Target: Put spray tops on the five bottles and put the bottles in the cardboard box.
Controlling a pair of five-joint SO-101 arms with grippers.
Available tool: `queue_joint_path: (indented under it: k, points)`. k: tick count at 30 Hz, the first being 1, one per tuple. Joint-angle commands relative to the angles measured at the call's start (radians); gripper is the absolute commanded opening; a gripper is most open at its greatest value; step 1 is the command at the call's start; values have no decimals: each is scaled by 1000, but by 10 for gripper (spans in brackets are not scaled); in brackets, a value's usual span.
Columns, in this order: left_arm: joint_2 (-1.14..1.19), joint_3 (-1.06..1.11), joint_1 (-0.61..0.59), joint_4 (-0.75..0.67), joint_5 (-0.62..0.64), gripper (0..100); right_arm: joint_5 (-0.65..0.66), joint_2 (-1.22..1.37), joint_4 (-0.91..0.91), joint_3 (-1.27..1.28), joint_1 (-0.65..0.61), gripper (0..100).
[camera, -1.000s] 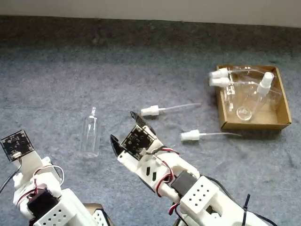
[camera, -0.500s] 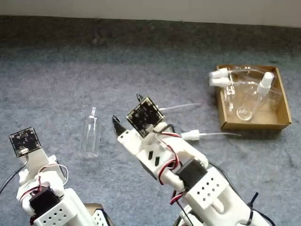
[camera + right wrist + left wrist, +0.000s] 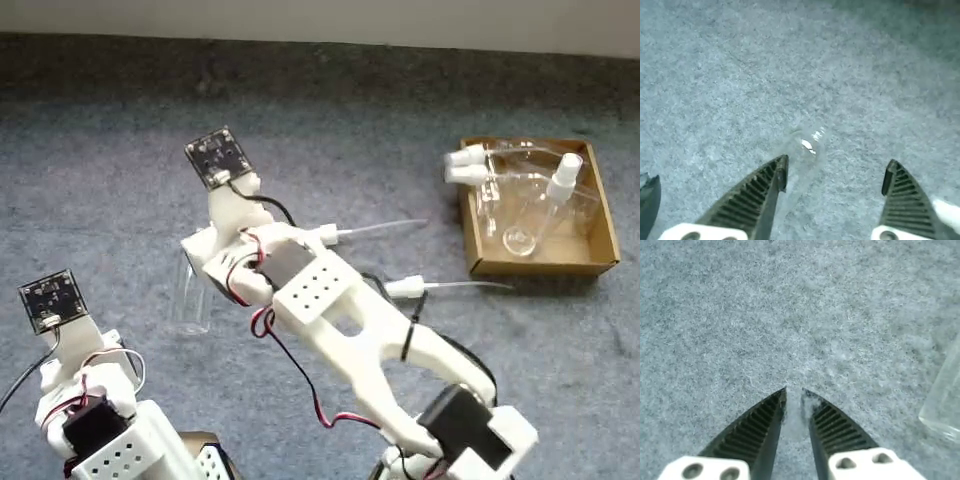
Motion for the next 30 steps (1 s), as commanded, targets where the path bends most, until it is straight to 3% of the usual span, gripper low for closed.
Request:
queue_joint_path:
  k: [1,7,13,18,23,30]
  points:
    - [-7,8,36,-21,-3,11,-135,82,5,-116,-15,282]
    - [-7,10,38,-23,-3,11,-371,130,88,-148,-28,286]
    - [-7,10,38,-23,-3,11,-562,154,242,-285,-143,375]
    - [-7,12,38,-23,-3,11,-605,252,216,-317,-183,375]
    - [-7,12,38,-23,-3,11,-723,349,160,-323,-143,375]
    - [-7,12,38,-23,-3,11,-770,366,168,-374,-127,375]
